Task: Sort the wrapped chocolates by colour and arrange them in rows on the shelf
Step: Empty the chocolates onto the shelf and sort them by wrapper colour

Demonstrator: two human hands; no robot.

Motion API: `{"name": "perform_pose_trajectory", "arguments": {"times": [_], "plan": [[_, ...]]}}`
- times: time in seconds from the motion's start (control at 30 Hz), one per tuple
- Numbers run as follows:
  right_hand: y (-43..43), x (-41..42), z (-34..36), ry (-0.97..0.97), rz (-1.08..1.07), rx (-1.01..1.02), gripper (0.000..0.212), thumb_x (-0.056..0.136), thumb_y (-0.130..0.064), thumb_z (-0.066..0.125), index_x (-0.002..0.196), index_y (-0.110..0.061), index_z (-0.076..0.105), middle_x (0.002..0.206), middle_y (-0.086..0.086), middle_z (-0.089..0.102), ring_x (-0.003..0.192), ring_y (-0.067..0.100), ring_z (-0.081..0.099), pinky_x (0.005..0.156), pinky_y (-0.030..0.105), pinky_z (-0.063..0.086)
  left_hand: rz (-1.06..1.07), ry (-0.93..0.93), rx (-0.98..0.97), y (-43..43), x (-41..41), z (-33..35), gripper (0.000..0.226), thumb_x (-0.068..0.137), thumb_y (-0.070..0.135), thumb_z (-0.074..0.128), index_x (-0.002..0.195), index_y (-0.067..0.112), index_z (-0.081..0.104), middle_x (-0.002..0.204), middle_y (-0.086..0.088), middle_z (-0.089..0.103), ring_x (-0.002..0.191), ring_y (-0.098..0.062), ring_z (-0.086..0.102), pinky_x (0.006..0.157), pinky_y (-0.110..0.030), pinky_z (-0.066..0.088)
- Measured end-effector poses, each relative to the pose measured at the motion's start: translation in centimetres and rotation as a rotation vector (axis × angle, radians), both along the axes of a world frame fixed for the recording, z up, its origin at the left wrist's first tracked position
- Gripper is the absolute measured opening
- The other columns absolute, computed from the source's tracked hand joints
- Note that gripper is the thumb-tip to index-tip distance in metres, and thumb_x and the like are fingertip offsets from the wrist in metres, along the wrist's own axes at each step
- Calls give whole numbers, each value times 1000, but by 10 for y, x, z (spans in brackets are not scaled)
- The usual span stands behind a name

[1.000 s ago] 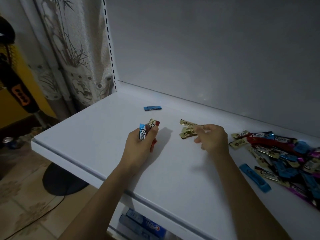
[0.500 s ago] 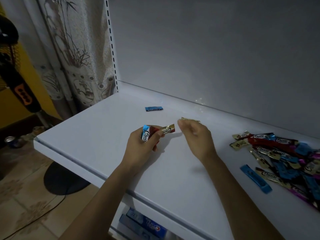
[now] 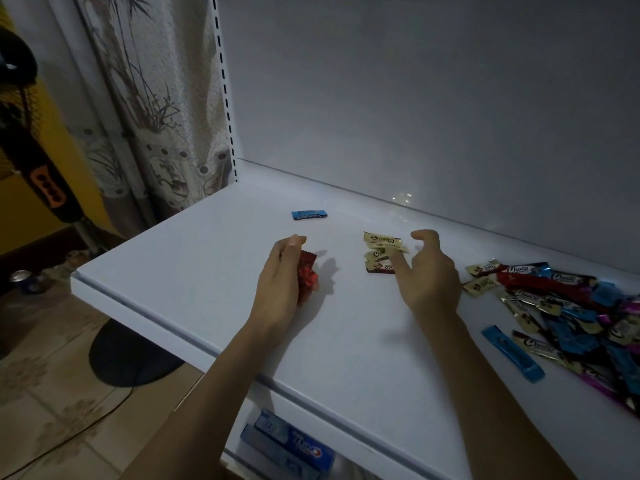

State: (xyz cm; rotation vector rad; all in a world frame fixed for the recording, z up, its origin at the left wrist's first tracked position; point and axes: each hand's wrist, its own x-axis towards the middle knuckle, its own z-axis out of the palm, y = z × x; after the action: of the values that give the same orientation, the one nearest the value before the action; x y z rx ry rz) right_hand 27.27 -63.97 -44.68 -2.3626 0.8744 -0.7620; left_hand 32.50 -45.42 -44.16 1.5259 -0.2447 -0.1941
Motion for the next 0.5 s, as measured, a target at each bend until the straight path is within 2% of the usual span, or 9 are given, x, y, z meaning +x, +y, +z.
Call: {"name": "perform_pose_trajectory", "arguments": {"times": [0.07, 0.13, 0.2, 0.27, 0.3, 0.37, 0.43, 0.5], "plan": [[22, 3, 14, -218, 242, 315, 31, 85, -47, 64, 105, -23, 61, 75, -6, 63, 71, 14, 60, 65, 27, 45, -6, 99, -73, -1, -1, 2, 38, 102, 46, 24, 120, 32, 55, 79, -1, 56, 67, -7, 57, 56, -12, 46], [48, 4, 21, -175, 550, 566, 28, 79, -46, 67, 98, -26, 67, 78, -5, 64, 68, 10, 56, 61, 24, 47, -14, 139, -150, 0, -2, 2, 41, 102, 44, 24, 124, 29, 55, 84, -5, 58, 64, -8, 55, 53, -12, 47], [67, 7, 15, -81, 779, 592, 20, 78, -36, 72, 95, -27, 69, 84, 0, 66, 71, 8, 58, 66, 25, 50, -32, 107, -153, 0, -2, 0, 40, 103, 44, 24, 125, 31, 54, 100, -4, 63, 82, -9, 62, 66, -16, 51], [72, 10, 9, -131, 824, 601, 9, 83, -16, 72, 87, -24, 70, 86, 2, 67, 70, 6, 60, 70, 24, 49, -61, 50, -113, 0, -1, -4, 40, 103, 45, 23, 127, 33, 52, 113, -3, 62, 102, -14, 61, 85, -25, 50], [70, 11, 6, -175, 807, 614, 12, 84, -9, 69, 84, -22, 70, 85, 3, 67, 69, 4, 60, 69, 22, 49, -70, 20, -76, -1, 0, -5, 38, 103, 43, 24, 126, 32, 51, 111, 0, 61, 103, -12, 60, 90, -26, 49], [68, 10, 6, -216, 761, 617, 18, 87, -4, 65, 81, -20, 69, 80, -1, 65, 65, 0, 58, 66, 17, 47, -86, -76, 19, -1, 1, -7, 29, 104, 38, 31, 115, 29, 56, 100, 5, 62, 94, -9, 61, 87, -25, 50], [67, 9, 6, -221, 722, 620, 21, 90, -3, 61, 78, -19, 67, 69, -6, 63, 60, -3, 56, 57, 11, 42, -123, -145, 44, -2, 0, -9, 25, 102, 33, 39, 104, 22, 62, 95, 2, 67, 91, -13, 64, 84, -27, 53], [69, 8, 6, -229, 683, 650, 20, 92, -4, 58, 77, -16, 65, 62, -7, 60, 55, -3, 54, 50, 9, 39, -144, -171, 31, -1, 0, -10, 26, 101, 31, 42, 103, 16, 64, 94, 1, 68, 88, -11, 66, 77, -22, 54]]}}
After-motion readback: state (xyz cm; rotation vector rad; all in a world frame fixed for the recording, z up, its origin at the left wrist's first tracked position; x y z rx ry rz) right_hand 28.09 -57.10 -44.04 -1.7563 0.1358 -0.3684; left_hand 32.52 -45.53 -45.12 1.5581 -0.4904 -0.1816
